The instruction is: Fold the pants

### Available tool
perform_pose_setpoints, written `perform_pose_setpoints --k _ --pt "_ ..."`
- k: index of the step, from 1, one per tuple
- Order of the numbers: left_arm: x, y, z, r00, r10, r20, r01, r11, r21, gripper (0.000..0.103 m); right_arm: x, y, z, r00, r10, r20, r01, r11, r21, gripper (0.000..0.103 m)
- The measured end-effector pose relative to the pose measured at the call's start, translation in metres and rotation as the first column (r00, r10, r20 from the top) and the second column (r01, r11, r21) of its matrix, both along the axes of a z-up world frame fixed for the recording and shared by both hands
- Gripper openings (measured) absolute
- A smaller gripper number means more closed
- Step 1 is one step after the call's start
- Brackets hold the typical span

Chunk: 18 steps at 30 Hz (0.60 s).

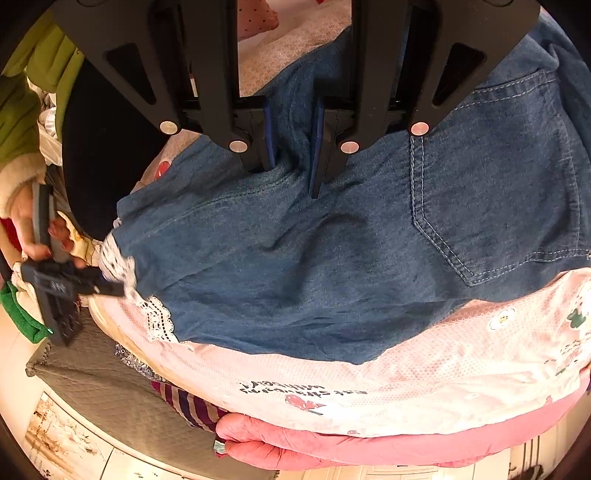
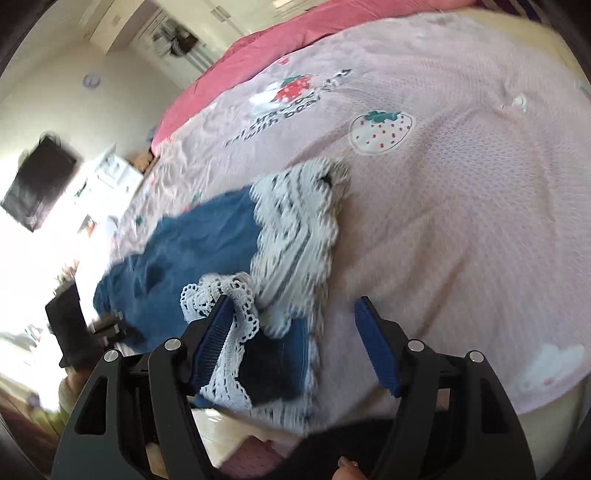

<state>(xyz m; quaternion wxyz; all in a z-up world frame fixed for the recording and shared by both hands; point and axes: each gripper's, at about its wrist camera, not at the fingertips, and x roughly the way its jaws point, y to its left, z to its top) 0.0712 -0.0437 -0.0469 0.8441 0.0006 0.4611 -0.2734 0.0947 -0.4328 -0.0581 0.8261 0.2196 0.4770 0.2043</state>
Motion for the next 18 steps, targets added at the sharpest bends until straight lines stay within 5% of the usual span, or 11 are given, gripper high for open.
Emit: perform_pose_setpoints --k 6,18 --pt "-0.001 -0.001 0.0 1.0 -0.005 0.003 0.005 1.0 0.005 0.009 0.024 -0.014 0.018 0.998 -0.041 0.04 0.04 0.998 0.044 0.068" --pt "-0.009 -0.011 0.002 0.997 -0.064 0.041 0.062 0.997 0.049 0.009 0.074 0.021 0.011 0.994 0.095 0.05 -0.085 0.981 -0.173 0.063"
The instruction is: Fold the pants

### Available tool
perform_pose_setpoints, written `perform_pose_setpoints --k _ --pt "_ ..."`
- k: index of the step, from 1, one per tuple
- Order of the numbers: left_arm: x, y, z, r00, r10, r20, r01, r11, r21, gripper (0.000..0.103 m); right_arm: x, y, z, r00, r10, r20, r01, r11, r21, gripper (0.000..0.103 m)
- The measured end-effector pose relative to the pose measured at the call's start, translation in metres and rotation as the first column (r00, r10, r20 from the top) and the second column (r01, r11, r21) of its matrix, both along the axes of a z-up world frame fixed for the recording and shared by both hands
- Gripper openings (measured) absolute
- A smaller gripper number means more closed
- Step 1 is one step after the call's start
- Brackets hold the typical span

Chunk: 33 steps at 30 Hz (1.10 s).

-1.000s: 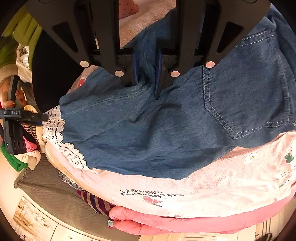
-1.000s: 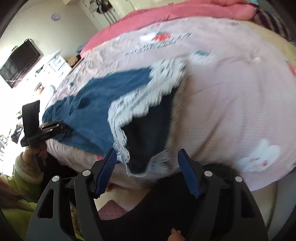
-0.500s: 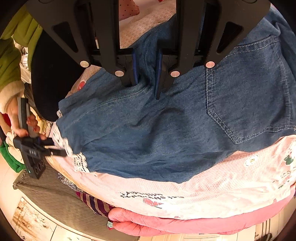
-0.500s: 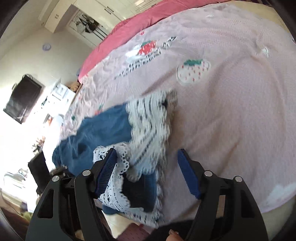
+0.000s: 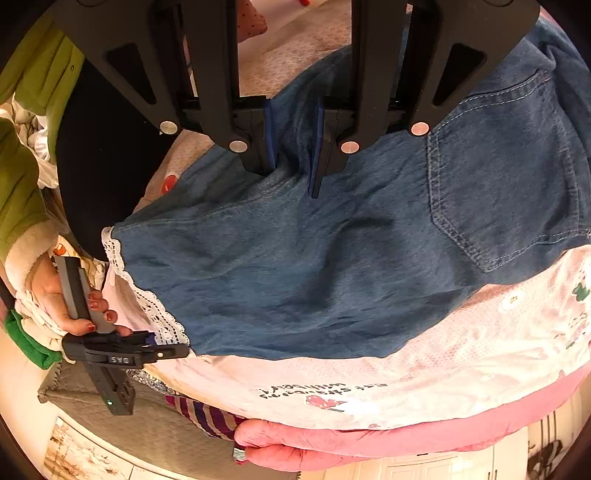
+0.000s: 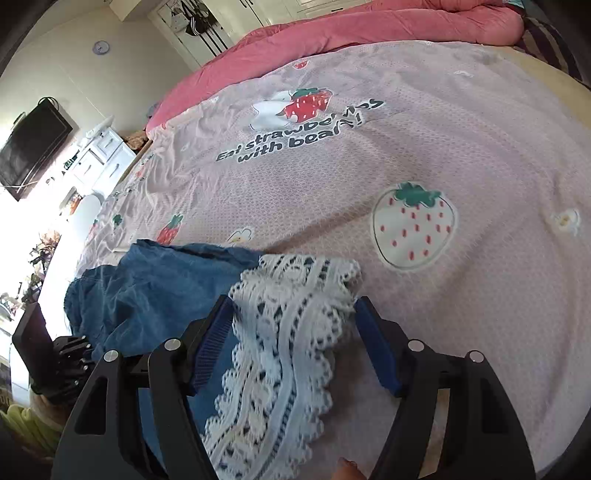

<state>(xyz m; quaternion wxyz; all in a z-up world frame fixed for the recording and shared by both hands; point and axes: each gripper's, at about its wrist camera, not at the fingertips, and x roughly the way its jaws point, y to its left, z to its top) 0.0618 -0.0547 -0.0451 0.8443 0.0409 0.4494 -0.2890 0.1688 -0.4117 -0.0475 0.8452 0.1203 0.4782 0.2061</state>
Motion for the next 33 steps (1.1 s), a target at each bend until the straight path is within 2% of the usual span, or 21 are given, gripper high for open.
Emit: perform_pose_setpoints --k 1,4,6,8,12,14,17,18,19,21,22,24,26,29,33 --pt "0.0 0.001 0.0 1.0 0.001 -0.001 -0.001 1.0 -0.001 0.009 0.004 0.003 -0.002 1.0 0.002 -0.006 -0.002 1.0 -0.006 0.049" --pt "0.0 0.0 0.0 1.0 0.0 -0.001 0.0 1.0 -0.004 0.009 0.009 0.009 -0.005 1.0 0.023 -0.015 -0.023 1.0 -0.002 0.023" --pt "0.0 0.0 -0.001 1.0 0.0 0.0 0.0 1.0 -0.005 0.009 0.007 0.009 -0.001 1.0 0.004 -0.006 -0.004 1.0 -0.008 0.02" --pt "0.001 0.001 -0.001 1.0 0.004 -0.003 -0.004 1.0 -0.011 0.009 0.005 0.008 0.012 0.999 -0.014 0.034 0.016 0.998 -0.067 0.018" --pt "0.003 0.0 -0.003 1.0 0.008 -0.007 -0.008 1.0 -0.012 0.009 0.019 0.018 0.036 0.995 0.028 0.1 -0.009 0.981 -0.191 0.018" --pt "0.002 -0.002 -0.004 1.0 0.007 -0.003 -0.007 1.0 -0.008 0.009 0.035 0.029 0.033 0.993 0.063 0.102 -0.036 0.967 -0.252 0.019" --pt "0.002 -0.001 -0.004 1.0 0.01 -0.005 -0.01 1.0 -0.013 0.009 0.051 0.043 0.011 0.991 0.112 0.071 -0.081 0.935 -0.344 0.023" --pt "0.002 -0.001 -0.004 1.0 0.01 -0.004 -0.01 1.0 -0.014 0.009 0.053 0.044 0.004 0.991 0.124 0.06 -0.094 0.929 -0.358 0.027" --pt "0.002 -0.001 -0.004 1.0 0.009 -0.004 -0.009 1.0 -0.015 0.009 0.052 0.04 0.001 0.992 0.101 0.069 -0.07 0.931 -0.358 0.042" --pt "0.002 -0.001 -0.003 1.0 0.008 -0.003 -0.008 1.0 -0.018 0.009 0.045 0.023 0.006 0.996 0.05 0.077 -0.027 0.961 -0.276 0.051" --pt "0.002 0.0 -0.003 1.0 0.007 -0.002 -0.007 1.0 -0.021 0.01 0.039 0.012 0.011 0.996 0.026 0.09 -0.005 0.974 -0.228 0.061" --pt "0.001 0.0 -0.002 1.0 0.003 0.001 -0.003 1.0 -0.025 0.013 0.015 -0.008 0.027 0.991 -0.031 0.131 0.053 0.985 -0.166 0.067" --pt "-0.001 0.0 -0.001 1.0 -0.001 0.011 0.001 1.0 -0.03 0.017 -0.019 -0.023 0.04 0.985 -0.054 0.165 0.078 0.987 -0.138 0.067" --pt "-0.002 0.001 0.002 1.0 -0.001 0.02 0.002 0.999 -0.033 0.021 -0.056 -0.026 0.044 0.988 -0.027 0.152 0.041 0.995 -0.091 0.068" --pt "-0.001 0.0 0.0 1.0 0.004 0.019 -0.003 1.0 -0.027 0.021 -0.061 -0.017 0.031 0.993 -0.007 0.12 0.021 0.993 -0.114 0.068"
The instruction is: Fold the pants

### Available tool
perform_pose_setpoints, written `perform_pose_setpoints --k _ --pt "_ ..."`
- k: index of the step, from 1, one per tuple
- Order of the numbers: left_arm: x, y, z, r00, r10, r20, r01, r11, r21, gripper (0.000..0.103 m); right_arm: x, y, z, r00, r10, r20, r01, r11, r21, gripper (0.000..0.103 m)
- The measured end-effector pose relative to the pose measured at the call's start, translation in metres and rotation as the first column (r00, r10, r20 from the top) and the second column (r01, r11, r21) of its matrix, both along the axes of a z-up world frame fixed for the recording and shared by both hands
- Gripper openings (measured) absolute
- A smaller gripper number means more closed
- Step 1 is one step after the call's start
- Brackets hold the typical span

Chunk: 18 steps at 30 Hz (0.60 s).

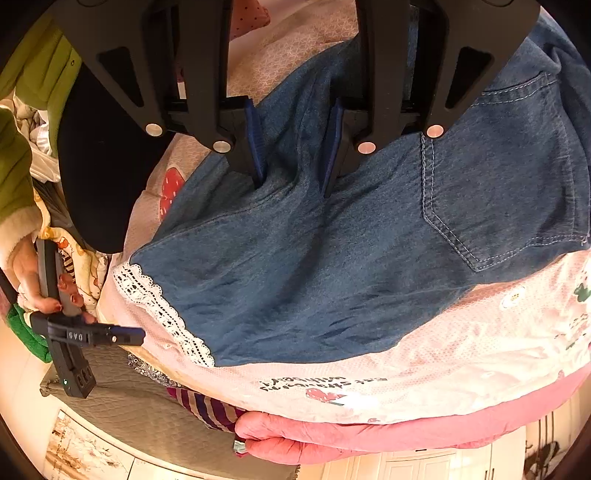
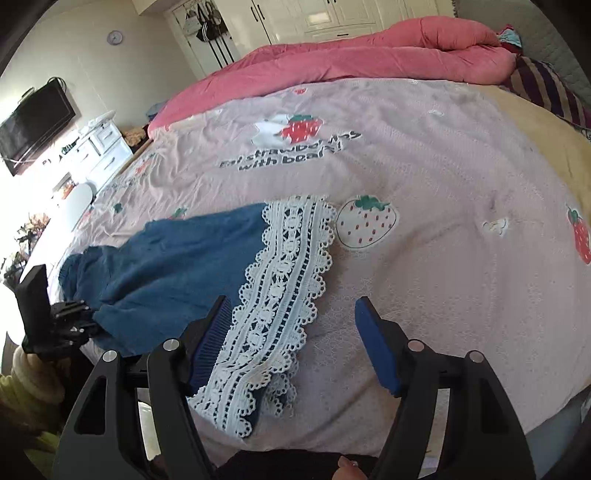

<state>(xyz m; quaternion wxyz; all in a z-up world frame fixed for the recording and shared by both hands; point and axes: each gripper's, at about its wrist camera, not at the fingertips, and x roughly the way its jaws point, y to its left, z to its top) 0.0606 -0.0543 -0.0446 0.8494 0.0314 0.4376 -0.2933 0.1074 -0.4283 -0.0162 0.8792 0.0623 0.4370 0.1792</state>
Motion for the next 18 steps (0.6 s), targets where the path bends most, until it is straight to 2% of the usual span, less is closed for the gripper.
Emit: perform_pose_setpoints --k 4,6,7,8,9,11,13,15,16,18 --pt "-0.003 -0.003 0.001 1.0 0.002 0.003 -0.002 1.0 0.009 0.021 0.03 0.0 -0.003 0.999 -0.036 0.01 0.035 0.999 0.026 0.068" --pt "-0.005 -0.004 0.0 1.0 0.005 0.006 -0.005 1.0 0.015 0.021 0.057 -0.003 -0.009 0.997 -0.071 -0.009 0.071 0.997 0.017 0.068" --pt "-0.006 -0.006 0.0 1.0 0.004 0.01 -0.004 1.0 0.022 0.021 0.068 -0.005 -0.012 0.996 -0.089 -0.028 0.089 0.996 0.022 0.059" --pt "-0.007 -0.007 -0.001 1.0 0.002 0.017 -0.003 1.0 0.027 0.021 0.081 -0.004 -0.016 0.996 -0.072 -0.051 0.074 0.997 0.035 0.037" --pt "-0.008 -0.007 -0.002 1.0 0.0 0.023 -0.001 0.999 0.035 0.021 0.088 0.0 -0.017 0.996 -0.06 -0.065 0.062 0.998 0.026 0.003" --pt "-0.009 -0.009 -0.002 0.999 -0.007 0.033 0.005 0.999 0.05 0.021 0.096 0.013 -0.011 0.999 -0.012 -0.053 0.012 1.0 -0.009 0.003" --pt "-0.009 -0.01 -0.002 0.999 -0.008 0.035 0.006 0.999 0.049 0.021 0.1 0.031 0.007 0.999 0.037 0.016 -0.036 0.998 -0.056 0.003" --pt "-0.009 -0.01 -0.003 0.999 -0.007 0.034 0.006 0.999 0.053 0.021 0.109 0.038 0.017 0.998 0.044 0.049 -0.04 0.997 -0.067 0.003" --pt "-0.009 -0.011 -0.003 0.999 -0.008 0.035 0.006 0.998 0.055 0.021 0.114 0.042 0.021 0.996 0.051 0.079 -0.043 0.993 -0.107 0.003" --pt "-0.009 -0.012 -0.003 0.999 -0.009 0.038 0.006 0.998 0.062 0.021 0.123 0.046 0.014 0.995 0.067 0.076 -0.055 0.986 -0.156 0.004"
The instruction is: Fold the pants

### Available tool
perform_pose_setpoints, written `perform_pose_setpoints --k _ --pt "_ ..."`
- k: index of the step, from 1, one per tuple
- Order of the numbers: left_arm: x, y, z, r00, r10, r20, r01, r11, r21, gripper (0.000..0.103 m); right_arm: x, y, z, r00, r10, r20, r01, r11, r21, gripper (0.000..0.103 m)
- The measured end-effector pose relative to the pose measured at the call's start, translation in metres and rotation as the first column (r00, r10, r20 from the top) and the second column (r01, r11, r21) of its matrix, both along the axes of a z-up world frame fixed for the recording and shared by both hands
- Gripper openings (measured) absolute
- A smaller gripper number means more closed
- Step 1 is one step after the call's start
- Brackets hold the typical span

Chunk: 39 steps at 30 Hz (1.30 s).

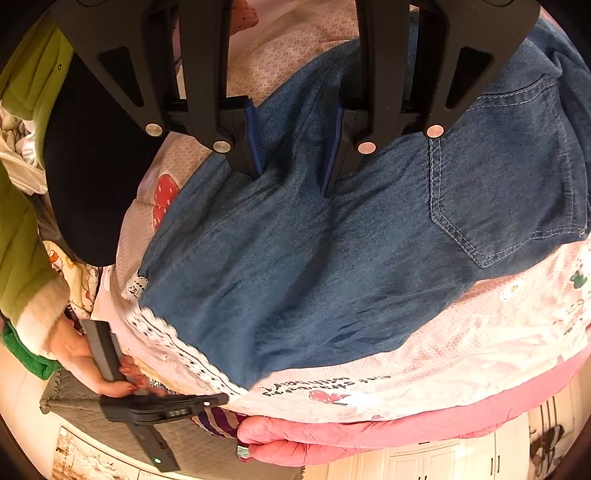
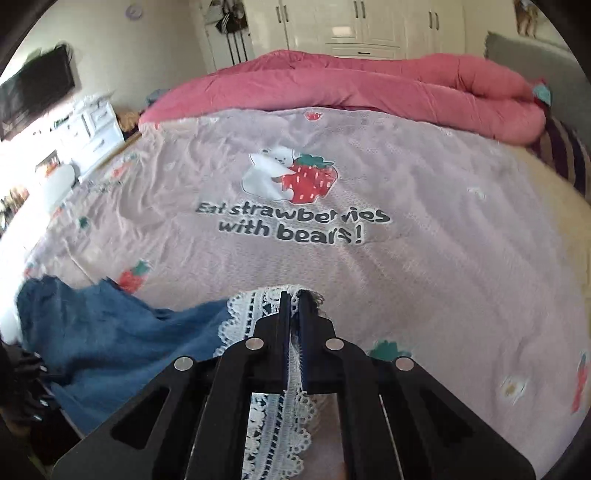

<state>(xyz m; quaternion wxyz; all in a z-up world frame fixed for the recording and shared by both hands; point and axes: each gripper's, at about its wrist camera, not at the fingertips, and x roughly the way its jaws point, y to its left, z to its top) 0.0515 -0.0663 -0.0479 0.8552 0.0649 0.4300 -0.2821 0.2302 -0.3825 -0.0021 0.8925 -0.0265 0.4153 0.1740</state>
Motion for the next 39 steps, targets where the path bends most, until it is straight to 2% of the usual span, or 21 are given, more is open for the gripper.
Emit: perform_pose_setpoints --k 2,3,4,5,8,10,12,14,17,21,23,24,25,26,27,29,31,32,35,39 --pt "0.0 0.001 0.001 1.0 0.0 -0.001 0.0 1.0 -0.001 0.021 0.008 -0.006 -0.022 0.996 -0.037 -0.086 0.035 0.999 -0.024 0.01" --pt "0.0 0.001 0.001 1.0 0.0 -0.001 0.0 1.0 -0.003 0.021 0.007 -0.009 -0.027 0.994 -0.046 -0.099 0.044 0.999 -0.025 0.024" --pt "0.0 0.002 0.001 1.0 0.0 -0.001 0.0 1.0 -0.004 0.021 0.004 -0.015 -0.03 0.993 -0.057 -0.104 0.056 0.998 -0.016 0.046" --pt "-0.001 0.002 0.001 1.0 -0.001 0.0 0.001 1.0 -0.005 0.021 -0.002 -0.024 -0.031 0.992 -0.078 -0.103 0.079 0.997 0.006 0.056" --pt "-0.001 0.003 0.004 1.0 -0.002 0.008 0.002 1.0 -0.008 0.021 -0.046 -0.047 -0.012 0.994 -0.097 -0.045 0.102 0.987 0.127 0.061" --pt "-0.001 0.007 0.006 1.0 0.007 0.017 -0.007 1.0 -0.012 0.021 -0.078 -0.053 -0.001 0.995 -0.095 -0.011 0.096 0.981 0.167 0.067" --pt "0.001 0.013 0.007 1.0 0.025 0.014 -0.025 0.999 -0.023 0.021 -0.115 -0.055 0.005 0.998 -0.057 -0.001 0.056 0.98 0.189 0.067" --pt "0.001 0.018 0.008 0.999 0.034 0.012 -0.033 0.999 -0.029 0.022 -0.148 -0.05 0.002 1.0 -0.015 -0.013 0.017 0.986 0.166 0.067" --pt "-0.001 0.023 0.011 0.999 0.034 0.015 -0.033 0.999 -0.041 0.031 -0.18 -0.042 -0.011 0.998 0.027 -0.056 -0.02 0.992 0.123 0.067" --pt "-0.006 0.022 0.014 1.0 0.0 0.014 0.001 0.999 -0.039 0.034 -0.187 -0.028 -0.035 0.994 0.029 -0.109 -0.019 0.996 0.087 0.067" --pt "-0.011 0.017 0.018 0.999 -0.023 0.032 0.025 0.999 -0.036 0.036 -0.181 -0.021 -0.043 0.992 0.02 -0.121 -0.01 0.996 0.086 0.063" --pt "-0.013 0.014 0.02 0.999 -0.036 0.04 0.037 0.999 -0.035 0.037 -0.176 -0.018 -0.047 0.992 0.017 -0.128 -0.006 0.996 0.086 0.058" --pt "-0.015 0.009 0.022 0.997 -0.049 0.052 0.05 0.998 -0.029 0.037 -0.172 -0.017 -0.052 0.99 -0.005 -0.143 0.015 0.998 0.067 0.046" --pt "-0.016 0.002 0.025 0.996 -0.064 0.067 0.065 0.998 -0.015 0.037 -0.169 -0.017 -0.055 0.988 -0.018 -0.153 0.028 0.998 0.059 0.041" --pt "-0.017 -0.003 0.026 0.994 -0.074 0.079 0.075 0.997 -0.007 0.037 -0.166 -0.017 -0.057 0.988 -0.018 -0.155 0.03 0.997 0.076 0.029" --pt "-0.017 -0.015 0.026 0.99 -0.104 0.098 0.103 0.995 0.016 0.037 -0.164 -0.019 -0.058 0.988 -0.027 -0.154 0.039 0.996 0.076 0.02" --pt "-0.017 -0.025 0.022 0.987 -0.119 0.104 0.114 0.992 0.049 0.025 -0.167 -0.023 -0.056 0.989 -0.035 -0.144 0.046 0.996 0.075 0.011" --pt "-0.016 -0.029 0.019 0.987 -0.125 0.097 0.119 0.991 0.064 0.017 -0.169 -0.027 -0.053 0.989 -0.04 -0.14 0.051 0.996 0.076 0.01" --pt "-0.019 -0.035 0.011 0.985 -0.148 0.083 0.141 0.986 0.09 0.017 -0.173 -0.034 -0.051 0.991 -0.048 -0.122 0.053 0.998 0.044 0.008" --pt "-0.022 -0.029 0.002 0.988 -0.143 0.063 0.137 0.986 0.1 0.017 -0.169 -0.038 -0.064 0.99 -0.054 -0.133 0.063 0.996 0.062 0.009"
